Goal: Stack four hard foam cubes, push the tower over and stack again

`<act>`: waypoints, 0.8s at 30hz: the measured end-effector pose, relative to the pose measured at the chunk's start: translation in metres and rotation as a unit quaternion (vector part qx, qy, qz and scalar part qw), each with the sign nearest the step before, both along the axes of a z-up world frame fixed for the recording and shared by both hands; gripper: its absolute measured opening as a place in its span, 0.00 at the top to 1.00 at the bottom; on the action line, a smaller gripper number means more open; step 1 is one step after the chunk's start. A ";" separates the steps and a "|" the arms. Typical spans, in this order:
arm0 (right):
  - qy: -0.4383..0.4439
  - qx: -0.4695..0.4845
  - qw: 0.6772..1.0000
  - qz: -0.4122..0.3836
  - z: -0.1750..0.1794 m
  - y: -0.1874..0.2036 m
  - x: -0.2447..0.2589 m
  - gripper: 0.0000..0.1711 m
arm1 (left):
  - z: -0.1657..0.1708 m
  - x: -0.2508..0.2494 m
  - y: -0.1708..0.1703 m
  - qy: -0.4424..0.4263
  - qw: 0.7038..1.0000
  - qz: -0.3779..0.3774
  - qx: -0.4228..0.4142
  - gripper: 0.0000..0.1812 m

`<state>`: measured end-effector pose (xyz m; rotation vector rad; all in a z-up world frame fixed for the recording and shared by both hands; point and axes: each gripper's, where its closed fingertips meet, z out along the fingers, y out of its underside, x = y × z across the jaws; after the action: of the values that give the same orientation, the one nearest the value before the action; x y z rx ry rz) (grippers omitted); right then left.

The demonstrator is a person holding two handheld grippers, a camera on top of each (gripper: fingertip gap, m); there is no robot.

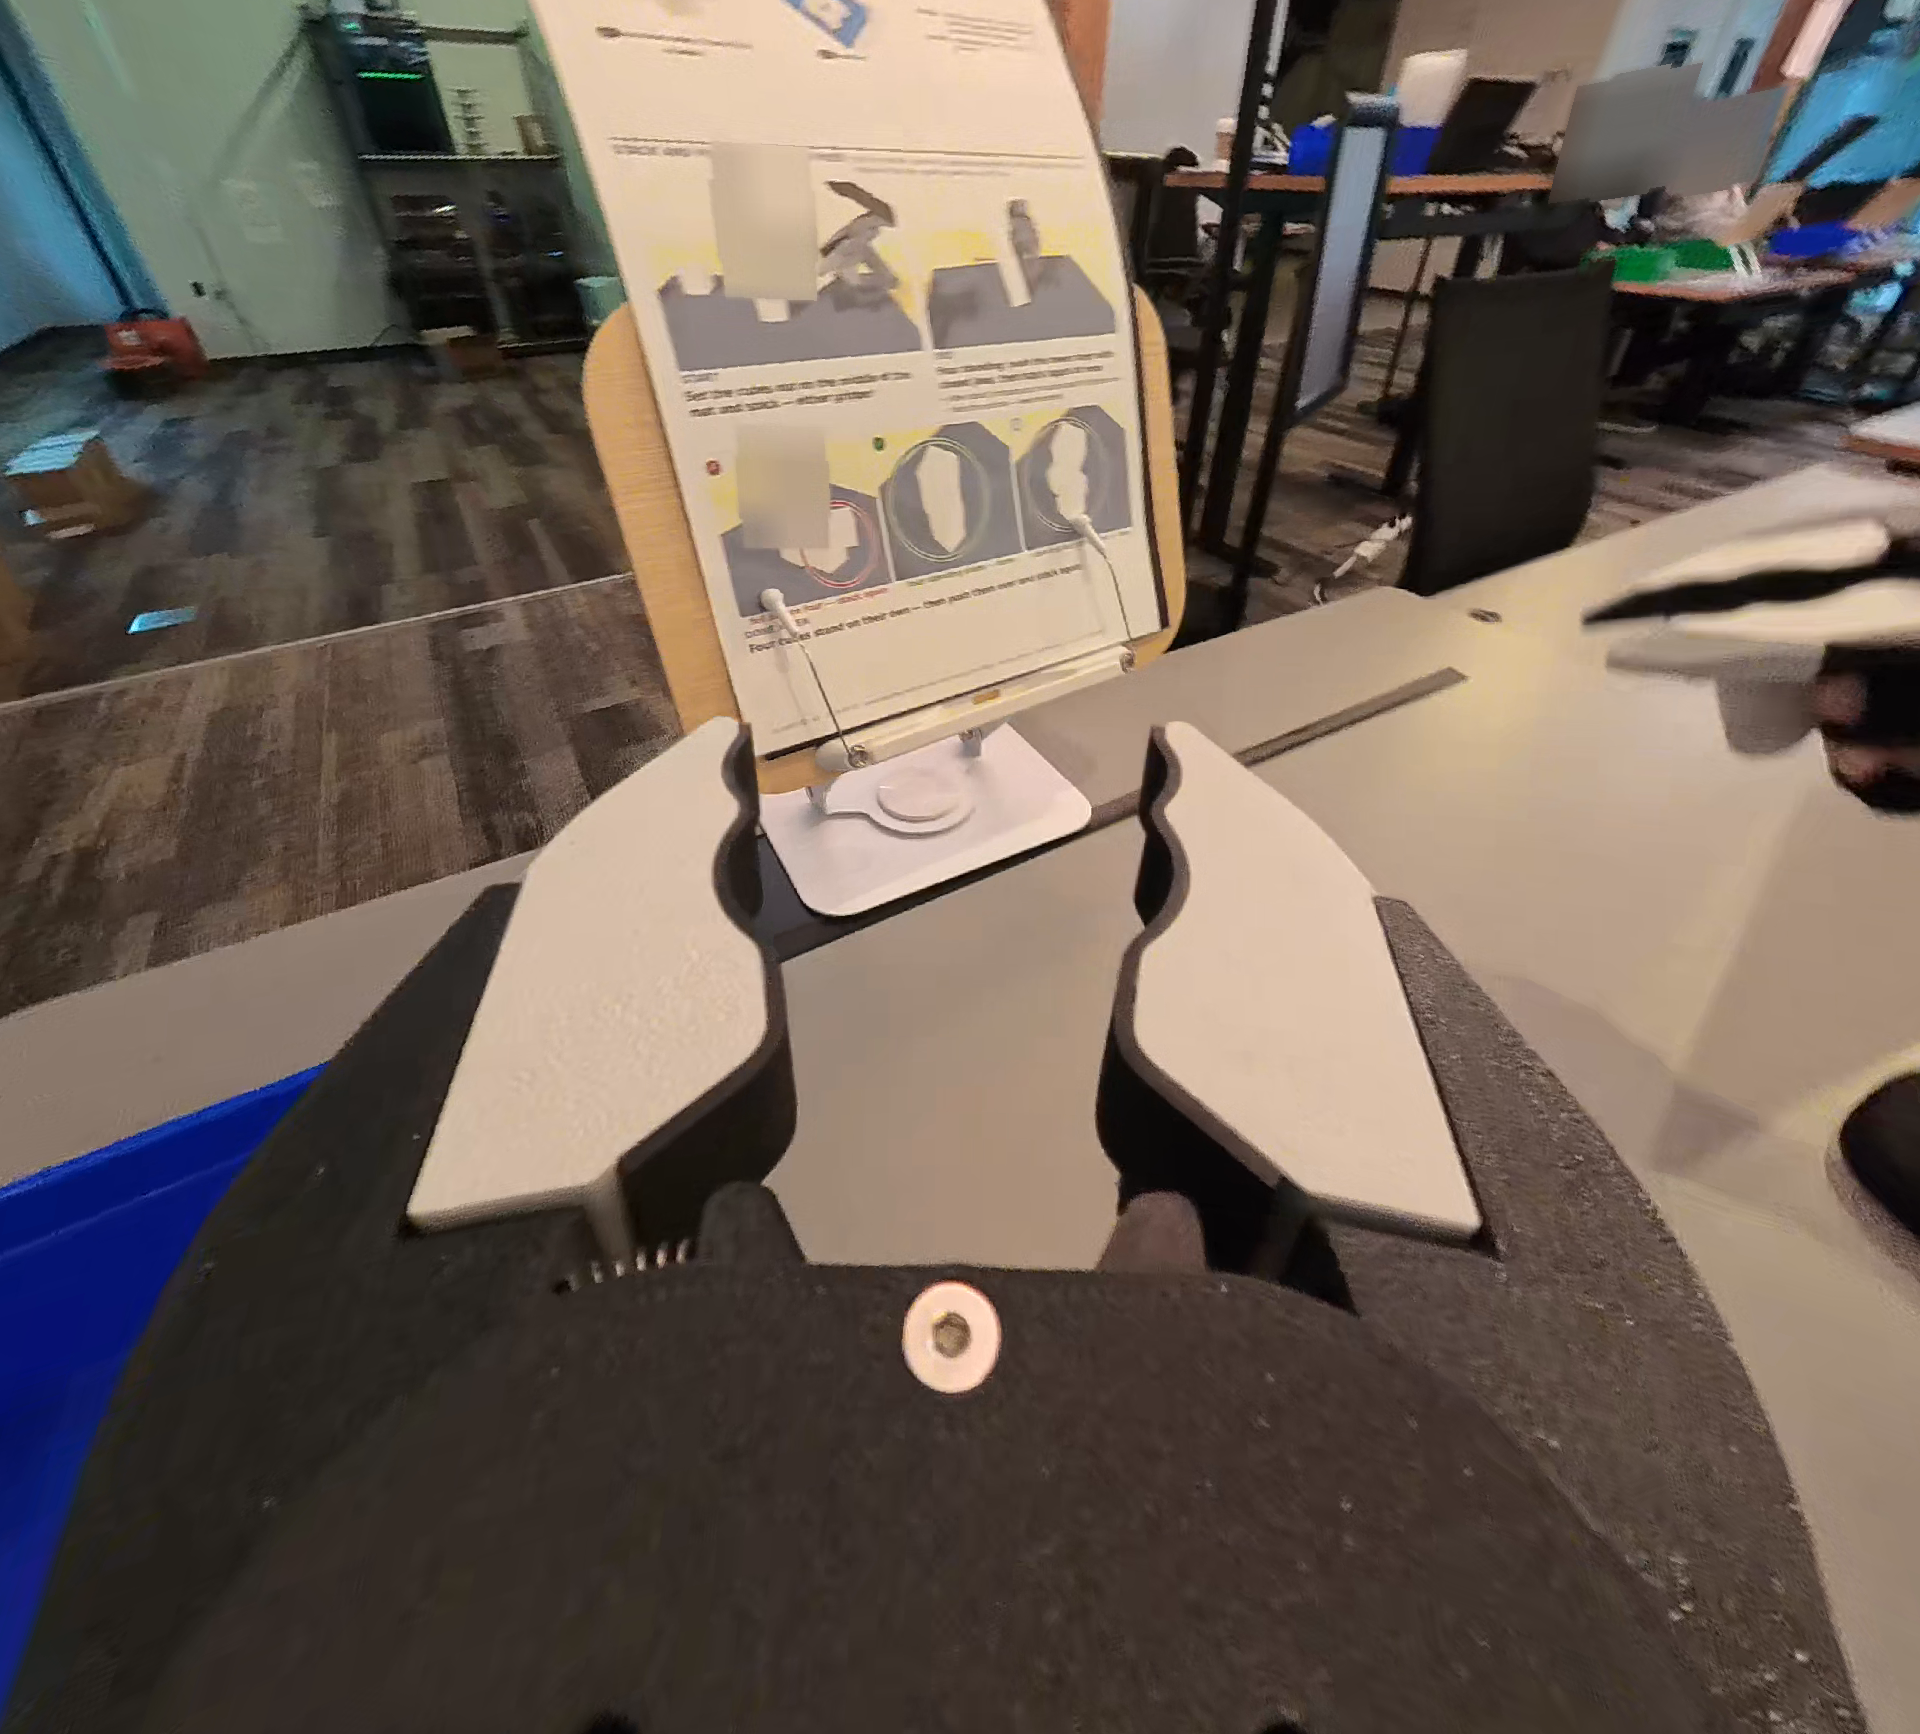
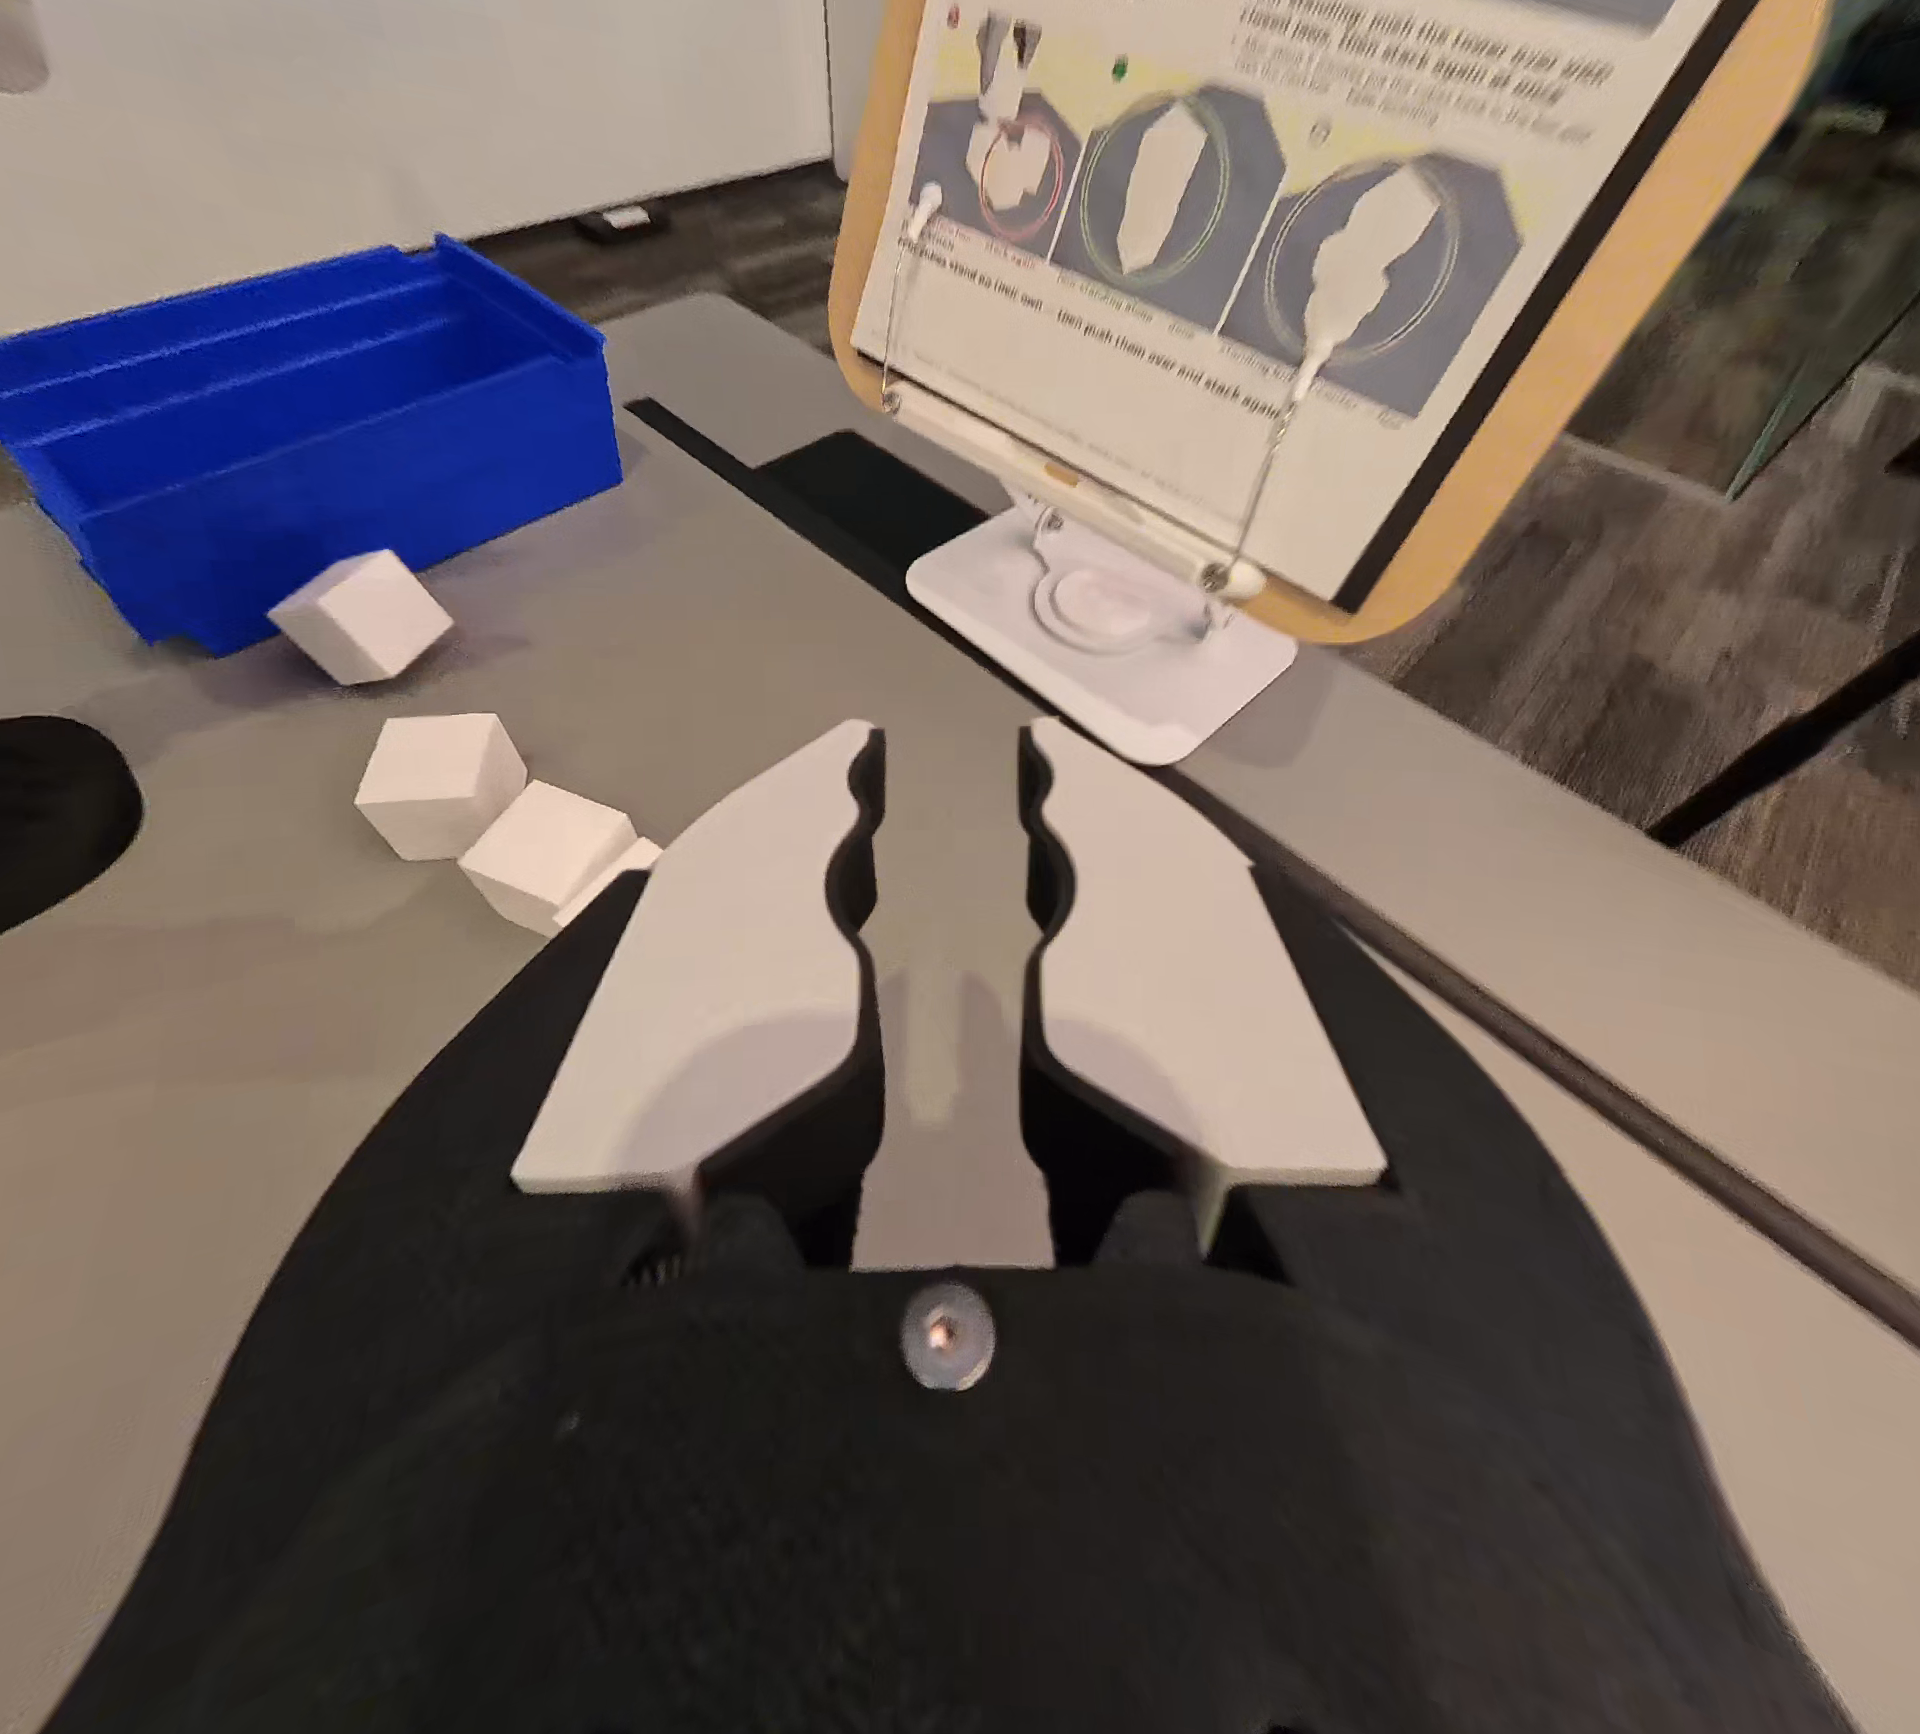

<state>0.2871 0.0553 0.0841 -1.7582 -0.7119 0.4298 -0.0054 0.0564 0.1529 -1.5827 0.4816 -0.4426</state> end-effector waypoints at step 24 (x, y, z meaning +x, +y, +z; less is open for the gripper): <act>0.035 0.010 0.998 0.058 0.008 -0.004 0.034 0.76 | -0.251 -0.096 -0.061 0.011 0.895 0.394 -0.209 0.46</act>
<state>0.3215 0.0515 0.0924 -1.6795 -0.7677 0.5591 -0.1015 -0.0049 -0.0984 -2.0367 -0.2840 0.1113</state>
